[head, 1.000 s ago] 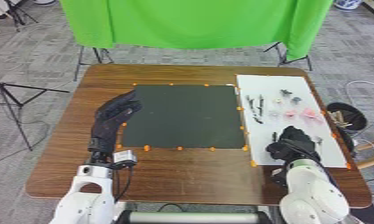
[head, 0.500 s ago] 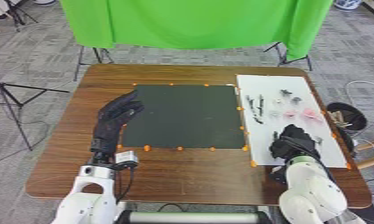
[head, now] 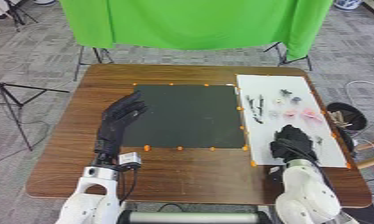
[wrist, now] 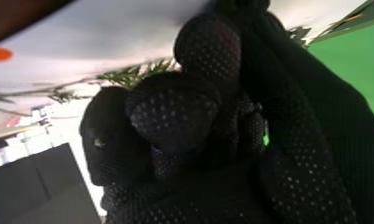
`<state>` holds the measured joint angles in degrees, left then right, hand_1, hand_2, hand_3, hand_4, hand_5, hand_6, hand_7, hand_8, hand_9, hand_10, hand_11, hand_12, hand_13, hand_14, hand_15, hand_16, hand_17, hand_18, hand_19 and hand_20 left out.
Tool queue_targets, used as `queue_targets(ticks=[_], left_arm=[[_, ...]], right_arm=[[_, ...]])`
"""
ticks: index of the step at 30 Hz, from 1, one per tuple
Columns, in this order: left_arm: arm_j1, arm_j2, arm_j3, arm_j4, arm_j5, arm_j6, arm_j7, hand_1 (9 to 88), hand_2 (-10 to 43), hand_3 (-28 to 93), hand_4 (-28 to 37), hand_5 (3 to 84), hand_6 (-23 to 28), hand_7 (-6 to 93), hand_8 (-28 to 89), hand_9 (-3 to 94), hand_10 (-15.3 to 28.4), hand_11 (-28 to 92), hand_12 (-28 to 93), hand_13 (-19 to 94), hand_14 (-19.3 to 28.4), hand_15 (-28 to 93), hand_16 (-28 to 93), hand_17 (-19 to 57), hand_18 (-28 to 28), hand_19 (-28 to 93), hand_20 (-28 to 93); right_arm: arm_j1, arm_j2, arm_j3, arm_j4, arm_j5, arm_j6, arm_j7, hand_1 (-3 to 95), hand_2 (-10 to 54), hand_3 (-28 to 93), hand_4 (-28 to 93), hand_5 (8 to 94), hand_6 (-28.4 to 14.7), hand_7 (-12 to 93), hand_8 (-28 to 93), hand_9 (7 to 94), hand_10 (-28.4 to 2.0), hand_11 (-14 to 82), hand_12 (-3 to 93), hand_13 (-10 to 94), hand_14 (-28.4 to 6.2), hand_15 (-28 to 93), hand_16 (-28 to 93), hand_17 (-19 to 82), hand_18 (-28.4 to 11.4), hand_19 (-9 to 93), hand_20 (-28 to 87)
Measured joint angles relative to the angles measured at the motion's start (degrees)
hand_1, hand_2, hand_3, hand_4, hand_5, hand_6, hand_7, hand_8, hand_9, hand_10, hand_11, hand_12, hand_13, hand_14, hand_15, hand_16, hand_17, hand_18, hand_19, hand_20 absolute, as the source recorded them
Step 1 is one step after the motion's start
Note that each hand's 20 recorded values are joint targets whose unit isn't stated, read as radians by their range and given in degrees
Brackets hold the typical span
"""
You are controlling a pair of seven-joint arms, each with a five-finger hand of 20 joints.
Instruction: Arrange flowers
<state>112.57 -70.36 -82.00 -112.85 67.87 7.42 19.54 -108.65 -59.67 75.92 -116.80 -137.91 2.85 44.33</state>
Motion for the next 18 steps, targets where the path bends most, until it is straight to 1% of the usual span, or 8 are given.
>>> queue_targets(ticks=[3, 8, 18], left_arm=[[0.0, -0.08, 0.06, 0.01, -0.04, -0.02, -0.01, 36.1, -9.0, 68, -13.7, 43.6, 0.9, 16.6, -8, 44.5, 12.3, 23, 13, 40, 16.3, 25, -1, 10.3, 12.8, 14, 18], [0.0, -0.19, 0.17, 0.03, -0.23, -0.03, -0.04, 36.2, -9.1, 68, -13.8, 43.7, 0.9, 16.8, -8, 44.6, 12.4, 24, 13, 40, 16.4, 24, -1, 10.3, 12.8, 14, 18], [0.0, -0.25, 0.36, 0.03, -1.12, -0.03, -0.08, 36.1, -9.1, 68, -13.8, 43.9, 1.0, 16.7, -8, 44.7, 12.5, 24, 13, 40, 16.6, 25, -1, 10.3, 12.8, 14, 18]], right_arm=[[-0.9, 0.3, 0.2, 0.3, 0.4, 3.0, -1.3, 58.3, -9.5, 68, 4, 78.1, -2.7, 25, 21, 92.0, -12.5, 28.1, 40.7, 94, -2.7, 56, 23, 73, -5.9, 88, 35], [-2.9, 0.5, 0.8, 0.2, 0.8, 8.1, -3.2, 57.5, -9.5, 69, 6, 79.8, -2.5, 22, 23, 93.1, -12.4, 27.1, 40.0, 94, -2.6, 56, 22, 74, -6.2, 87, 35], [-4.2, 0.7, 2.2, -1.6, 2.2, 9.5, -4.0, 56.7, -9.5, 69, 8, 80.3, -3.2, 21, 24, 93.5, -12.3, 28.1, 39.4, 94, -2.4, 57, 22, 74, -6.4, 87, 36]])
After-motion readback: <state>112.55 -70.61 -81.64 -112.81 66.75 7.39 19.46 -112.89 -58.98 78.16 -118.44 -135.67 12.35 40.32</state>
